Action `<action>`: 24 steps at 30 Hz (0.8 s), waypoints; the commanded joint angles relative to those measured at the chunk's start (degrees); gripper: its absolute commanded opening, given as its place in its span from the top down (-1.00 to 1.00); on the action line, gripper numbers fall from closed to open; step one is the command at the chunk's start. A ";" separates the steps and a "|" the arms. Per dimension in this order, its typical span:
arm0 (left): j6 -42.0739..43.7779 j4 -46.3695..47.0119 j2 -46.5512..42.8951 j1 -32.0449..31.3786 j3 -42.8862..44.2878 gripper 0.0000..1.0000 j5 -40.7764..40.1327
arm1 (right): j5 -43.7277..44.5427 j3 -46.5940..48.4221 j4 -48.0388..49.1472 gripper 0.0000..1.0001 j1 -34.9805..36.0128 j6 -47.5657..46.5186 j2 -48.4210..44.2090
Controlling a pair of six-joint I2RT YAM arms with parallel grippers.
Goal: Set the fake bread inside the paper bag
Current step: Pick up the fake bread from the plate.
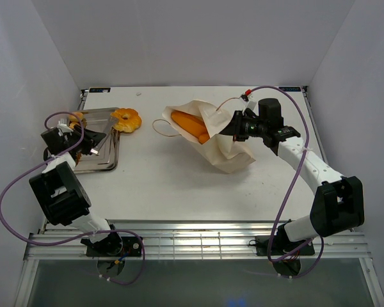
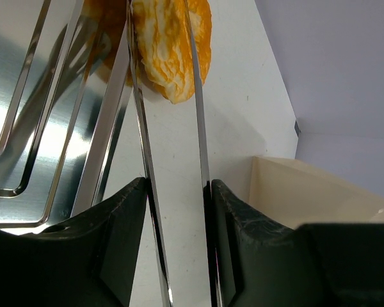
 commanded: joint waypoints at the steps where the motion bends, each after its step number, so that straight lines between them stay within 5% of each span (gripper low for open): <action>1: -0.85 4.10 -0.05 -0.64 1.82 -0.08 2.24 | 1.45 1.33 -0.38 0.84 0.11 -0.71 0.89; 15: -0.68 4.64 1.62 -2.13 1.55 0.00 2.15 | 1.63 1.42 -0.47 0.85 0.11 -0.62 0.62; 24: 0.03 3.67 2.15 -2.48 1.55 0.64 0.57 | 1.63 1.51 -0.56 0.85 0.11 -0.54 0.62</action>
